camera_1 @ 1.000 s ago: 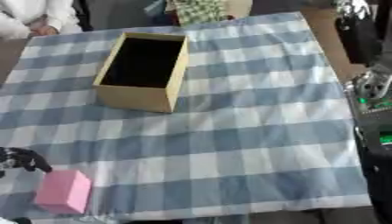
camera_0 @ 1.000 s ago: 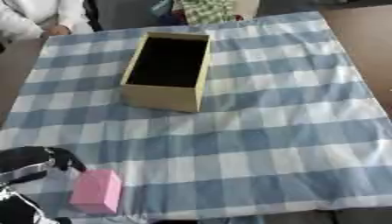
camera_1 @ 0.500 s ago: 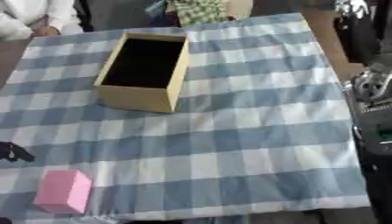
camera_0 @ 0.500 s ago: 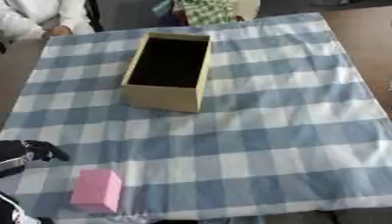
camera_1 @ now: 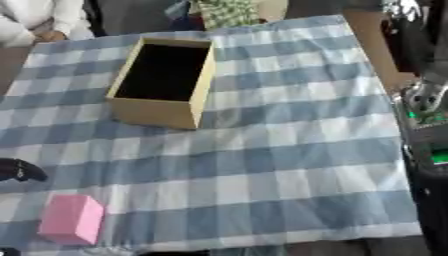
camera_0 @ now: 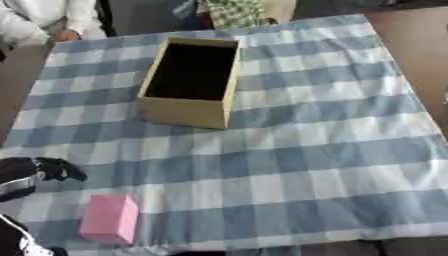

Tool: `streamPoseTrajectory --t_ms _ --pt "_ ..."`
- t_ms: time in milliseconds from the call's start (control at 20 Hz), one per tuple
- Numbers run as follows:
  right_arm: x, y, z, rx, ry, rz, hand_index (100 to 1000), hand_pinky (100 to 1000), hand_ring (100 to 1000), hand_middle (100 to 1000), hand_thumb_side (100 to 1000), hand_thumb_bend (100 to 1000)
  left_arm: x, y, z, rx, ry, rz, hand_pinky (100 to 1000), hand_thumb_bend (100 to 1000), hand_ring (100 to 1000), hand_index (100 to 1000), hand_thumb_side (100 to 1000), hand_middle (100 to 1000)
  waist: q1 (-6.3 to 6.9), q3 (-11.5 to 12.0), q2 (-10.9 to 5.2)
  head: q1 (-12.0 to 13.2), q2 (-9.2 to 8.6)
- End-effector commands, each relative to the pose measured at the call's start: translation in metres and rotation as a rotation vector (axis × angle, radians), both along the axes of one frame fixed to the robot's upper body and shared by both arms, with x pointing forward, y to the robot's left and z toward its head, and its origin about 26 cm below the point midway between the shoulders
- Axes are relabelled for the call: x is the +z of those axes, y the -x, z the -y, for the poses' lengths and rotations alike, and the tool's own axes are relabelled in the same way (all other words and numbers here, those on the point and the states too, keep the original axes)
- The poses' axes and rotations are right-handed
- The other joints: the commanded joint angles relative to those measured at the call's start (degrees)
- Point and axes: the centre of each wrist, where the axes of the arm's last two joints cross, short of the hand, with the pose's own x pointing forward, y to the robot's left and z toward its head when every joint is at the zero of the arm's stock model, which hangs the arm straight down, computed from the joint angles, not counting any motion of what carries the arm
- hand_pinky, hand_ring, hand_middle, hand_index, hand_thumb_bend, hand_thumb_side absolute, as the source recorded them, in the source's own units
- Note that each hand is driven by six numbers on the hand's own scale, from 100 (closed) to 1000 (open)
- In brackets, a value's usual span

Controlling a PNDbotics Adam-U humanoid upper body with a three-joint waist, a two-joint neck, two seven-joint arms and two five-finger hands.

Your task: Pick up objects on the table and place them in the box.

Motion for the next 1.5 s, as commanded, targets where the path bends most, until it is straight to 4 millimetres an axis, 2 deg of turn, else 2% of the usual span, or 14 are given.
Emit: streamPoseTrajectory --t_ms 50,900,1200,1400,1500 --pt "0.008 0.002 0.0 0.002 0.007 0.024 744 853 667 668 908 100 0.007 0.0 0.004 -0.013 -0.013 0.004 905 654 895 924 327 888 -0.1 0.01 -0.65 0.31 0.37" --pt "0.006 0.002 0.0 0.003 -0.009 0.02 743 853 667 667 907 100 -0.004 0.003 0.013 -0.011 -0.09 -0.049 906 608 892 910 282 866 -0.21 -0.17 -0.37 0.49 0.37" --pt "0.005 0.002 0.0 0.002 -0.013 0.019 743 854 667 666 907 100 -0.007 0.004 0.016 -0.006 -0.086 -0.063 860 596 842 880 272 800 -0.24 -0.26 -0.28 0.52 0.37" --pt "0.005 0.002 0.0 0.001 -0.015 0.019 743 854 667 666 907 100 -0.008 0.004 0.017 -0.01 -0.085 -0.071 810 591 800 867 264 786 -0.24 -0.29 -0.27 0.52 0.37" --pt "0.005 0.002 0.0 -0.001 -0.014 0.019 743 853 667 666 907 100 -0.008 0.004 0.018 -0.011 -0.088 -0.075 817 585 808 874 267 813 -0.25 -0.31 -0.26 0.49 0.37"
